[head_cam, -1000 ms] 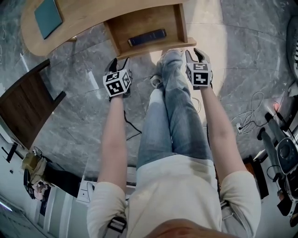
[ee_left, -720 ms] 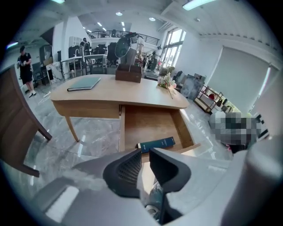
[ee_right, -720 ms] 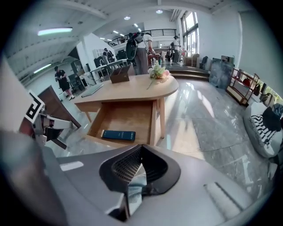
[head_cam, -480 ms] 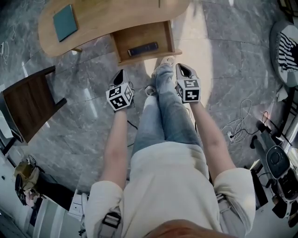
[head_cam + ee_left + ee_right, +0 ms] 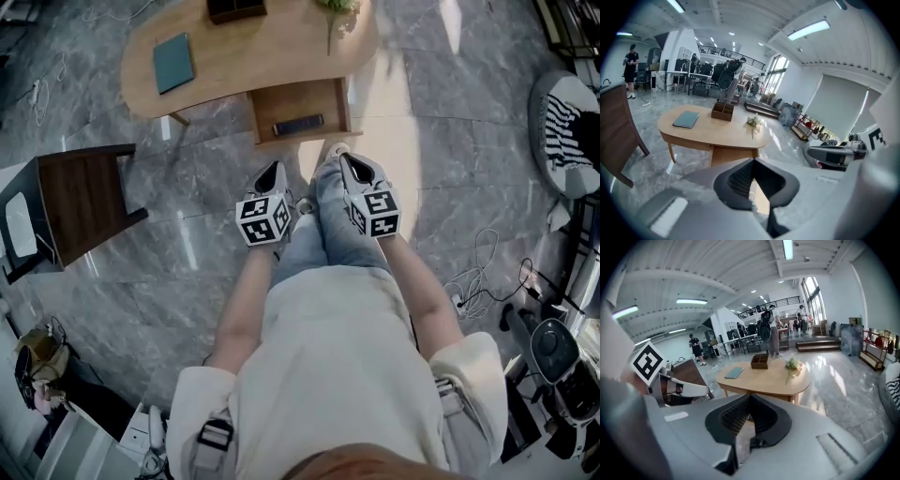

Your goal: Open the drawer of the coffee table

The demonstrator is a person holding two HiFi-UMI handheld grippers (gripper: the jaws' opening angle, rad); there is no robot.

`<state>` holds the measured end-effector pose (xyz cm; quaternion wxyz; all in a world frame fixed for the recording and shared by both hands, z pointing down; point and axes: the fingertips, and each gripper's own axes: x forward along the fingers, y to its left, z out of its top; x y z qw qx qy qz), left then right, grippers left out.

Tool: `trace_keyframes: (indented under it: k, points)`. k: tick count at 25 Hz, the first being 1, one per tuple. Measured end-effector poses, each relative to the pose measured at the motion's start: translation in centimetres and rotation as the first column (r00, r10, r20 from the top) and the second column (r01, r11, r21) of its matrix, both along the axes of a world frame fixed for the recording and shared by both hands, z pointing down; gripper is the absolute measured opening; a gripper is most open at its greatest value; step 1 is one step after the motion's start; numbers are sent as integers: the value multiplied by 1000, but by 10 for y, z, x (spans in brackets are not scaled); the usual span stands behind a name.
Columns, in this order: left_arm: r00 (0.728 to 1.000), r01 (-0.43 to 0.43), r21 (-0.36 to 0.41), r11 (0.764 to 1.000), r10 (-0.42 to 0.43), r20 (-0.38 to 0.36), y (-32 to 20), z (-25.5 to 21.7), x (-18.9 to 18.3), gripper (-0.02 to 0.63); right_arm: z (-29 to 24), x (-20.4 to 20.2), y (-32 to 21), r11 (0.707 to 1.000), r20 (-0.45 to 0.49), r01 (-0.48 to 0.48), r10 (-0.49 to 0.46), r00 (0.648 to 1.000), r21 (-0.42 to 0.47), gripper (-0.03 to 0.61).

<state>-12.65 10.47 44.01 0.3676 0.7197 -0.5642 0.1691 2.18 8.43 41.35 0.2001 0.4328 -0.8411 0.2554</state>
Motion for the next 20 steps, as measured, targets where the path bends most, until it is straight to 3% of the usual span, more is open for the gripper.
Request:
trace_keyframes:
  k: [11,20]
  points:
    - [999,-46,114,992,48,-20,28,-105,12,0,-100,-17,31,993,102,44,-55,993,107,2]
    - [998,-44,200,979,51,-33,40,-152,13,0,-143,-21,46,978,111,86,-109,988,192,2]
